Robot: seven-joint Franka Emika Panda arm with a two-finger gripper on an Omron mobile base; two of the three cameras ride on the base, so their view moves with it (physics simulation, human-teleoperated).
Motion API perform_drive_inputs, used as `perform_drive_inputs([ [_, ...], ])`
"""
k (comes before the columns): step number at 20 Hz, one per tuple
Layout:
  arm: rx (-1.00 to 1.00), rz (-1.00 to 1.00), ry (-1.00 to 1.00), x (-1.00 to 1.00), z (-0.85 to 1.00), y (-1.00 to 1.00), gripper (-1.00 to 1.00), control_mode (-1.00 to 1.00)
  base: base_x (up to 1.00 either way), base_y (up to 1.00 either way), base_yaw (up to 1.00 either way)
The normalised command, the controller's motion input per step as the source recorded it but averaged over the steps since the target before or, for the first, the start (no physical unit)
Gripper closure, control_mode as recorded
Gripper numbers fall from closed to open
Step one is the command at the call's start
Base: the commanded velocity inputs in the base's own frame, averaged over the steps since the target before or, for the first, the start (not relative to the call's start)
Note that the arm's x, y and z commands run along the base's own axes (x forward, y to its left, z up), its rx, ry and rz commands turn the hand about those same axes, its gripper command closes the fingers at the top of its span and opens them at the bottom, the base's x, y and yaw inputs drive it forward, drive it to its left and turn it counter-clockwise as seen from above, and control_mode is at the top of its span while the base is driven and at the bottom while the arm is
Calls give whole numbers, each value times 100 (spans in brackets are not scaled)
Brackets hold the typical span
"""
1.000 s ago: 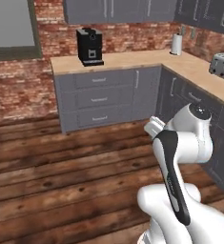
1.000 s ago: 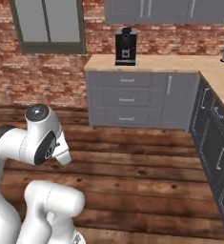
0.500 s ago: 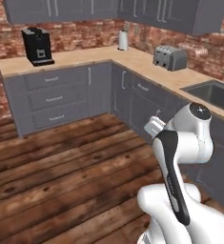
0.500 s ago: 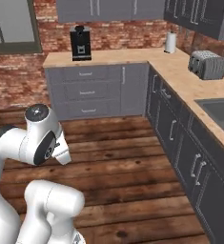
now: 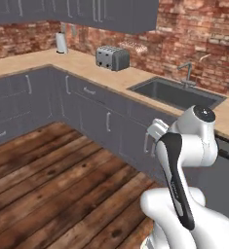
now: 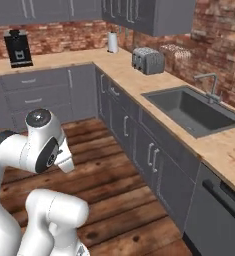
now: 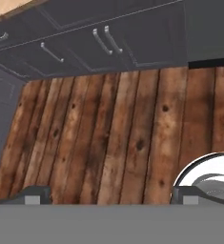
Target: Place one of the steaks on the plate and the other in the bowl. Then place the bowl in the fridge.
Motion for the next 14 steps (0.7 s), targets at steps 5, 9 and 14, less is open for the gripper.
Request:
perform_drive_inputs([
  [5, 0, 0, 0, 0, 0, 0, -100, 100, -5, -39, -44],
  [9, 0, 0, 0, 0, 0, 0, -100, 100, -14, -46, -38],
  [14, 0, 0, 0, 0, 0, 0, -100, 100, -6, -45, -36],
])
